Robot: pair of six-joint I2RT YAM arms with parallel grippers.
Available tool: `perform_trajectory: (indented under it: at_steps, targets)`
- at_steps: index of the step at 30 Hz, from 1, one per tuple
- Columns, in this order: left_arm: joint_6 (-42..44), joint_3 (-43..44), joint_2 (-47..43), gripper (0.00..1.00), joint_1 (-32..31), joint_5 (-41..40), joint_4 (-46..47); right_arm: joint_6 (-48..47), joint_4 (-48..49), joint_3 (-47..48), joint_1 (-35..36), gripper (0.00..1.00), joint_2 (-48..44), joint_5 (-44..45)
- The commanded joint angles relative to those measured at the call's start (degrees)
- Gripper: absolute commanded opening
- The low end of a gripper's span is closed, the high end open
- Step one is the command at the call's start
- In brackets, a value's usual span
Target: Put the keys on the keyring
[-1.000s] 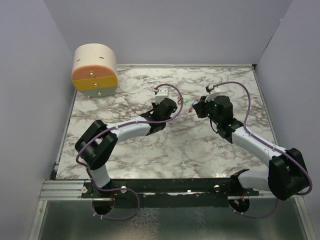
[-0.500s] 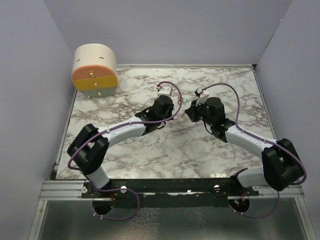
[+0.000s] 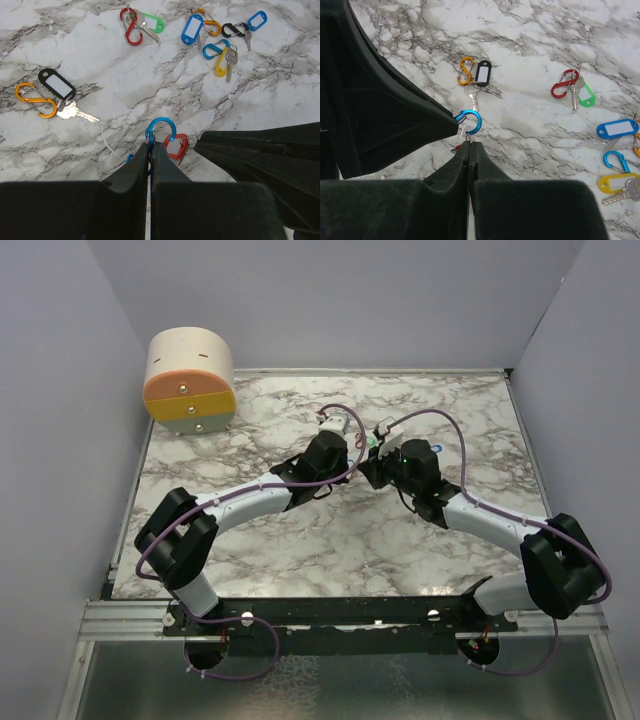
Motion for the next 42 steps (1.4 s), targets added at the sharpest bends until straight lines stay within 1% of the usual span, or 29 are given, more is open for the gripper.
perform_trajectory:
  at_steps: [1, 16, 23, 42]
  targets:
    - [0.8, 1.4, -2.2, 0.0, 0.1, 1.9, 0.3, -2.0, 3.0, 1.8, 1.1, 0.01, 0.6, -0.6]
    - [1.2, 0.7, -4.1, 0.0, 0.1, 2.3, -0.2, -2.7, 2.5, 3.0, 2.5, 0.01, 3.0, 1.3]
    - [2.0, 1.5, -3.8, 0.0, 0.1, 3.3, -1.8, -2.4, 3.4, 2.0, 2.6, 0.01, 1.7, 2.9]
    - [2.2, 2.8, -1.8, 0.0, 0.3, 3.5, -2.9, -3.5, 4.5, 0.7, 2.7, 0.01, -0.6, 1.2]
